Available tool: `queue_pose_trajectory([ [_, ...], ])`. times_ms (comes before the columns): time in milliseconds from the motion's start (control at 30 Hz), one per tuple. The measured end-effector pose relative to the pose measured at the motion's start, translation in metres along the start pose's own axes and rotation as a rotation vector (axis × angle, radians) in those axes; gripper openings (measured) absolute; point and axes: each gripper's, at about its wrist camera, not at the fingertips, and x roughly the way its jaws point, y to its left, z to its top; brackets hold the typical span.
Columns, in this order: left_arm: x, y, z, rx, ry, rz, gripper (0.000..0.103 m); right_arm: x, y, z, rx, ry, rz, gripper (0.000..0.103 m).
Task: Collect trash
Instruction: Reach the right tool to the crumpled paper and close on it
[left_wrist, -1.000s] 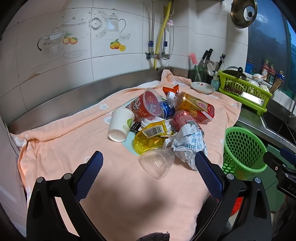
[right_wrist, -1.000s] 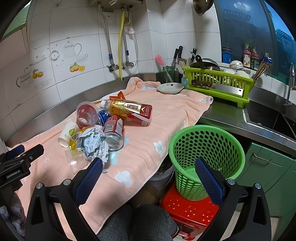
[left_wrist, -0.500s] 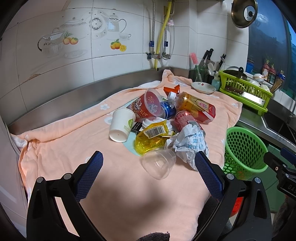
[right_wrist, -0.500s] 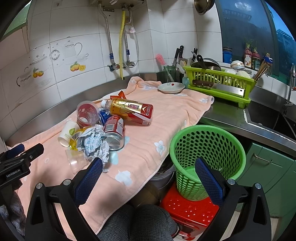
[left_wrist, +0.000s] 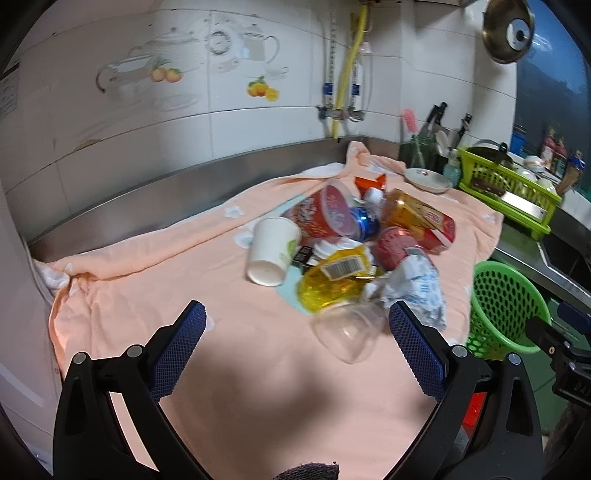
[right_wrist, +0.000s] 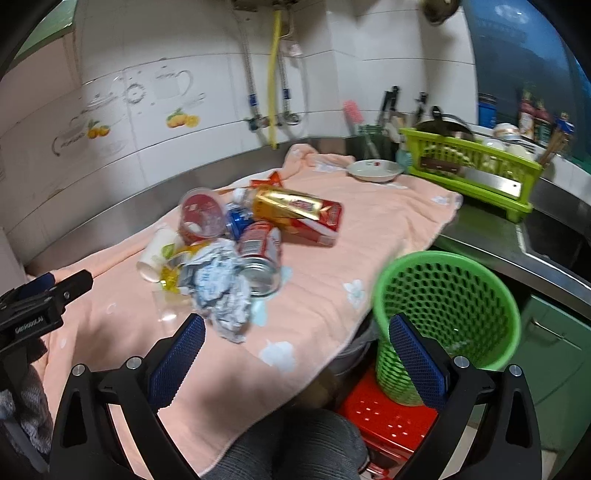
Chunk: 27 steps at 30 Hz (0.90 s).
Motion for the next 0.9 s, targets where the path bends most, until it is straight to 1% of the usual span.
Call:
queue_pose_trajectory([
  [267,0.009,0.023,-0.002,-0.037,0.016,0.045,0.098,0.040,0.027,0.007,-0.050,0.045,0.103,0.097],
  [467,0.017,0.035,-0.003,-0.047,0.030,0.057,0.098,0.069,0.043,0.016,-0.092,0.059,0.153,0.096],
  [567,0.022,0.037,-0.004,-0.040,0.042,0.060,0.098,0.085,0.047,0.019,-0.099,0.076,0.168,0.096],
  [633,0.026,0.040,-0.005,-0.045,0.054,0.056,0.098,0.095,0.049,0.020,-0.107,0.088,0.162,0.096],
  [700,0.029,0.044,-0.006,-0.043,0.060,0.055,0.098,0.105,0.050,0.021,-0.109,0.100,0.181,0.095],
  [800,0.032,0.047,-0.007,-0.035,0.066,0.053,0.098,0.116,0.053,0.021,-0.120,0.112,0.172,0.094],
  [900,0.033,0.048,-0.007,-0.029,0.072,0.035,0.098,0.126,0.054,0.021,-0.128,0.124,0.162,0.088],
])
